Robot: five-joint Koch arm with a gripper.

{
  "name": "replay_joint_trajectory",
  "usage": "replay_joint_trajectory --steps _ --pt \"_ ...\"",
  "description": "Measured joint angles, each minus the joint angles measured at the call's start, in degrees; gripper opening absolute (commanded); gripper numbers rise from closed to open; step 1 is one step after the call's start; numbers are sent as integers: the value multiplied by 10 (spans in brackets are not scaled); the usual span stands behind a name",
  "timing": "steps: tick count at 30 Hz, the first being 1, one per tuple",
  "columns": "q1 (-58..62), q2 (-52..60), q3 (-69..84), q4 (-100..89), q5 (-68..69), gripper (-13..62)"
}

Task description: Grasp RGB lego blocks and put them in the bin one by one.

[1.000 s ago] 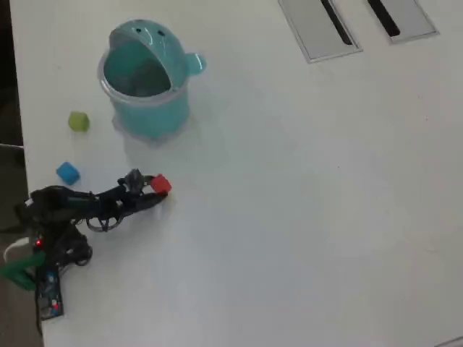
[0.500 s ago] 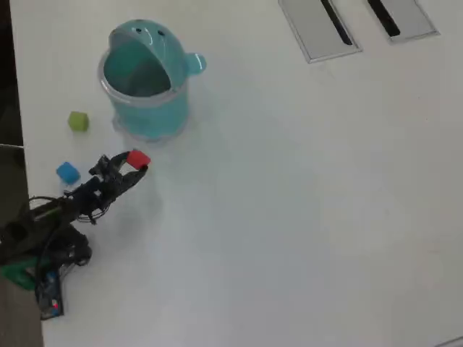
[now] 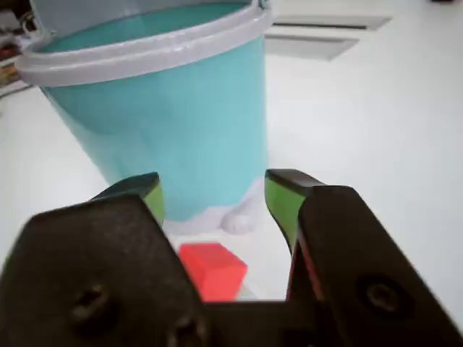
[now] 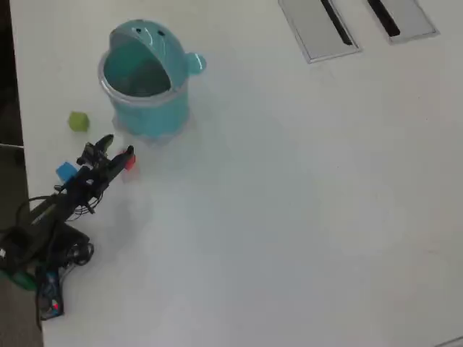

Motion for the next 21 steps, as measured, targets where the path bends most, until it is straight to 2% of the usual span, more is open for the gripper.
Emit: replay_joint_trajectory --steps 4,11,21 --pt "-3 -1 -4 1 -12 256" --pt "-18 -33 -108 0 -18 256" --pt "-81 -178 -287 0 -62 257"
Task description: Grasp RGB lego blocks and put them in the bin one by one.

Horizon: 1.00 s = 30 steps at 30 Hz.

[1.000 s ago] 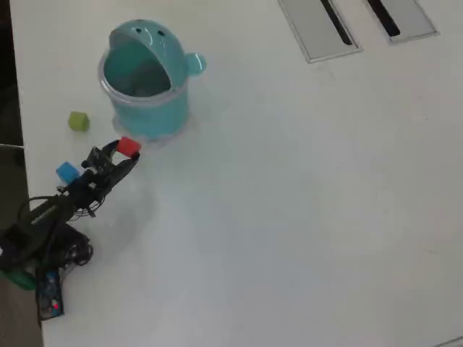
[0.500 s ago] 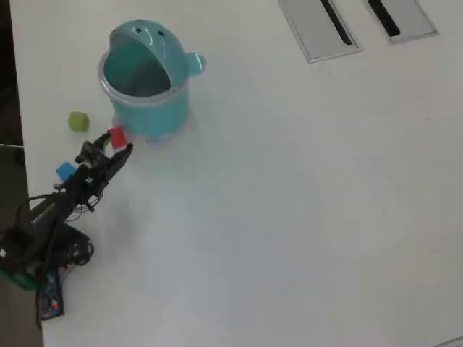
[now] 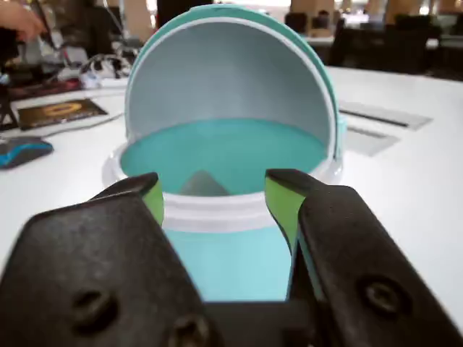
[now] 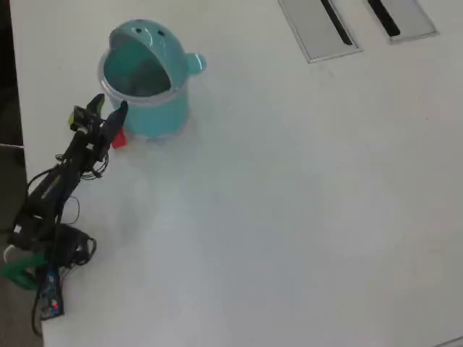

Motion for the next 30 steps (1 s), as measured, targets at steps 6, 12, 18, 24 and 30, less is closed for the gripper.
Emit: replay_joint_trajectory --steps 6,12,18,24,30 --pt "-22 -54 -67 0 -18 257" --pt "-23 -139 -169 0 -30 256" --pt "-15 -216 -258 0 -48 255" --pt "-11 -295 -331 0 -50 255" --pt "-10 -305 -335 41 -51 267"
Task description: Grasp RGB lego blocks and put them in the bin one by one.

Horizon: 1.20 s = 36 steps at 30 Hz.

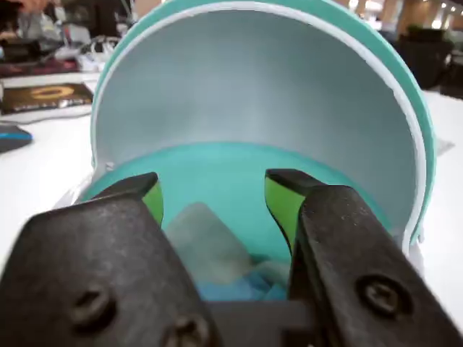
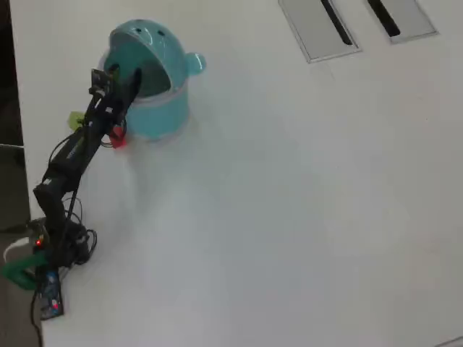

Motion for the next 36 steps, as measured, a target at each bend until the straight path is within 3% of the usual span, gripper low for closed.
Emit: replay_joint_trajectory --steps 11,22,36 --pt "2 150 87 102 -8 350" --pt "17 332 328 138 -8 345" --pt "4 367 436 164 -35 345"
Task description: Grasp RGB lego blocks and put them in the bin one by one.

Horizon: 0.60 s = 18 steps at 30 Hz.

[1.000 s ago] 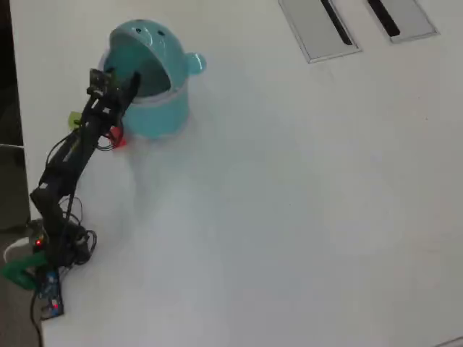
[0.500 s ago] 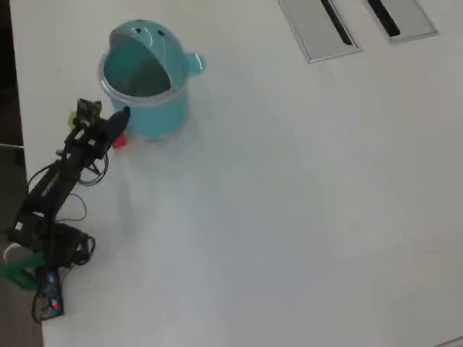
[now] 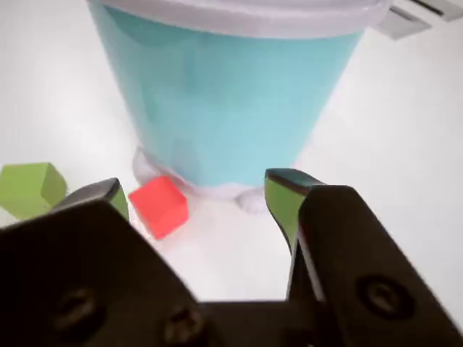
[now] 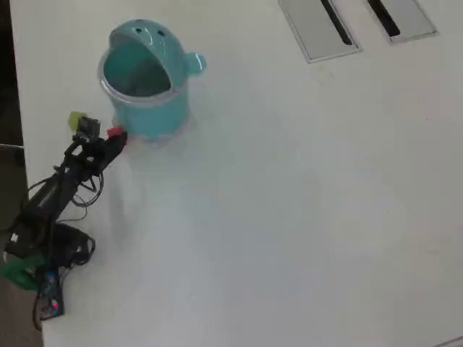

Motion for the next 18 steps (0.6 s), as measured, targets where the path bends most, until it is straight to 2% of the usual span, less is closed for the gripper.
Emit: replay_joint_trajectory --steps 10,18 --pt "-58 -54 2 -1 -31 339" --pt "-80 -182 -41 -1 -79 330"
